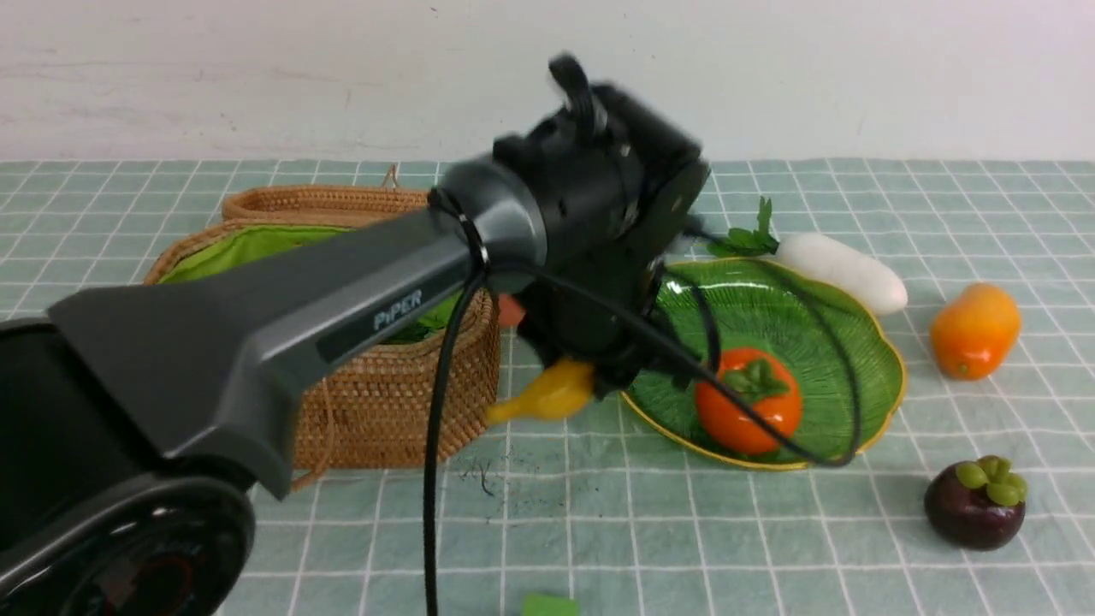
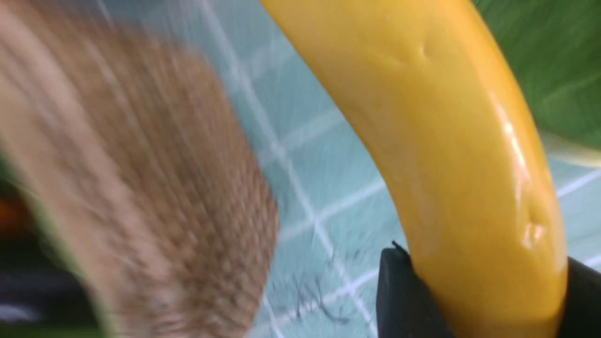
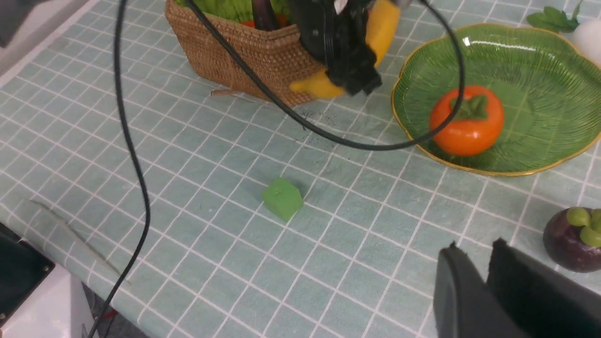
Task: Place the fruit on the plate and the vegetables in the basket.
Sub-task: Use the left arm to grab a banana and put it into the right plate, then use the right arm to grab a mangosteen and put it into the right plate
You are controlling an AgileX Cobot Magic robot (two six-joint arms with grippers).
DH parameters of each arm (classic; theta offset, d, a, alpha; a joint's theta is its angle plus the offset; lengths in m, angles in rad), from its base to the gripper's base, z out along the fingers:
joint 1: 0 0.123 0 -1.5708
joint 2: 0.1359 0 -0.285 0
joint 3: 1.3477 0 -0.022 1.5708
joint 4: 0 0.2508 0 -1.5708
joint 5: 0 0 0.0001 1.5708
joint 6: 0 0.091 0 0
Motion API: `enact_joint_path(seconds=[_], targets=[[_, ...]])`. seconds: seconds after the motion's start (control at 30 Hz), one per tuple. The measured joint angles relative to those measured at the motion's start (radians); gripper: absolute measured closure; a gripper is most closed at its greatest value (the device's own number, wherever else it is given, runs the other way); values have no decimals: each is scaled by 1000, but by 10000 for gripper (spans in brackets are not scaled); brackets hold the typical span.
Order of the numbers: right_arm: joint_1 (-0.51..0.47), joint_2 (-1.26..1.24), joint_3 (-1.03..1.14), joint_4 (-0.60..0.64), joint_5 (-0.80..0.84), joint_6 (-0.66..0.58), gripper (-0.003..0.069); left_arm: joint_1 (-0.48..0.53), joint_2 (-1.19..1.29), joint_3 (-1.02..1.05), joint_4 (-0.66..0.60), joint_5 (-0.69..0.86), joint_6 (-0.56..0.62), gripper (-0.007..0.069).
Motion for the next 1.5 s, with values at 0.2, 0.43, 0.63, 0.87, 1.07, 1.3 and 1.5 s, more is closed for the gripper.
enact_joint_path(seconds=[0.2, 0.43, 0.63, 0.87, 1.07, 1.3, 1.5], targets=[[0, 0, 0, -12, -10, 0, 550, 2, 7, -59, -40, -91, 428, 300], [0, 0, 0, 14, -10, 0, 550, 57, 113, -60, -239, -329, 641, 300], [0, 0, 0, 26, -10, 0, 550, 60, 186, -60, -239, -447, 651, 300], [0, 0, 0, -8, -10, 5, 550, 60, 193, -60, -230, -451, 651, 173], [0, 0, 0, -46, -10, 29, 550, 60, 160, -60, -265, -392, 651, 57], [0, 17, 0, -110, -10, 102, 550, 60, -12, -60, -315, -191, 496, 148], [0, 146, 0, -181, -11, 117, 550, 60, -294, -60, -315, -3, 261, 562]])
